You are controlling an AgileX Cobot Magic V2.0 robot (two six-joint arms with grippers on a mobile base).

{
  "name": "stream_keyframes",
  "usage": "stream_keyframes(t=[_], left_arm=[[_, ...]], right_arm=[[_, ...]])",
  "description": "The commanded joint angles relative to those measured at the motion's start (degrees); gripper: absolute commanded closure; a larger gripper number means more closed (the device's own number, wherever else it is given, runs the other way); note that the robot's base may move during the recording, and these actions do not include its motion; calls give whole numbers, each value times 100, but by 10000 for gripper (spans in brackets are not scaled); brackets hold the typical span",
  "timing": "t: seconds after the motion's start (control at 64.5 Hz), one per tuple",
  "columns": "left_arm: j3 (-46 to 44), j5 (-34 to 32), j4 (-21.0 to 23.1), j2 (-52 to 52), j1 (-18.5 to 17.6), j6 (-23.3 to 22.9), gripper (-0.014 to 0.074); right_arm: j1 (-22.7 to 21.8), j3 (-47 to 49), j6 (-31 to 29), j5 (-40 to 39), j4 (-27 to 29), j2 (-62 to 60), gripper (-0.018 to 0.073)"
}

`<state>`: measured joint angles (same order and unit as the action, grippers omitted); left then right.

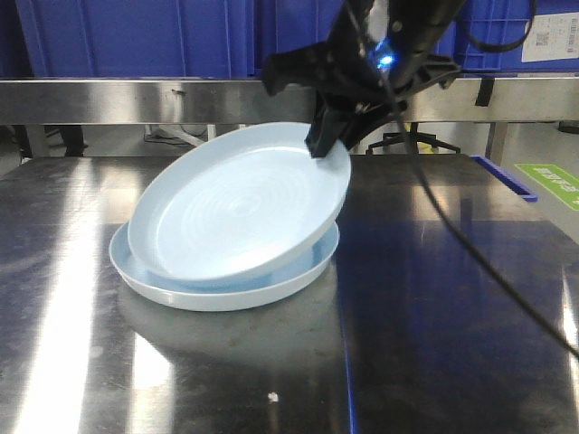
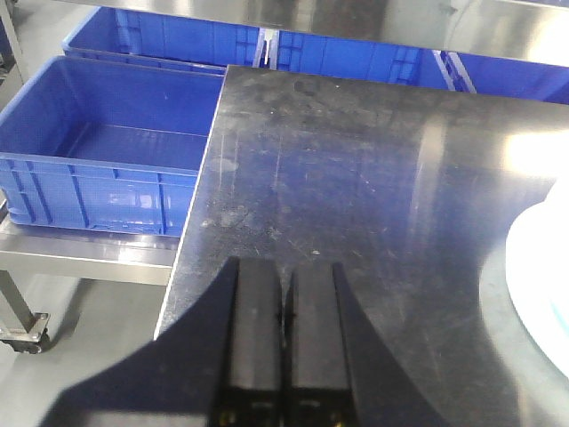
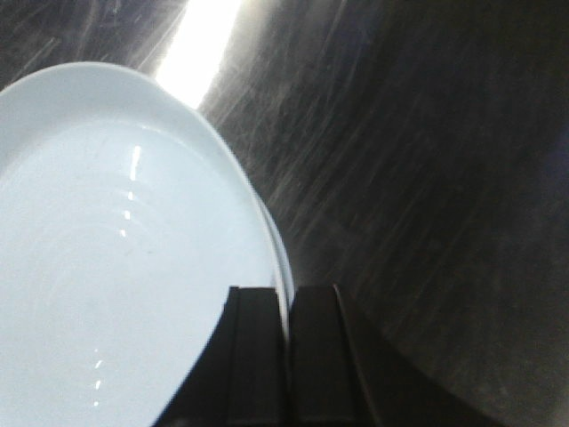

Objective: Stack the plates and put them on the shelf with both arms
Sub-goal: 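Grasp the other light blue plate with right gripper, lower onto first plate, then grip the rim of the stacked plates with right gripper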

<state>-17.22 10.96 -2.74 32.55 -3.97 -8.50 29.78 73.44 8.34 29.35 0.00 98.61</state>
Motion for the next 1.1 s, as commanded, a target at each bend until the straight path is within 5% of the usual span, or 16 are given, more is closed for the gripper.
stream_keyframes(t=[0.0,0.202,1.086], left_arm=[[-153,-450,37,-8,-2,-50,508],[-153,-450,37,-8,-2,-50,508],[-153,-450,37,-8,-2,-50,508]], right_arm=[[39,226,-37,-344,0,-157,428],[56,226,-37,-257,0,25,51],[56,226,-37,-197,0,621,146]])
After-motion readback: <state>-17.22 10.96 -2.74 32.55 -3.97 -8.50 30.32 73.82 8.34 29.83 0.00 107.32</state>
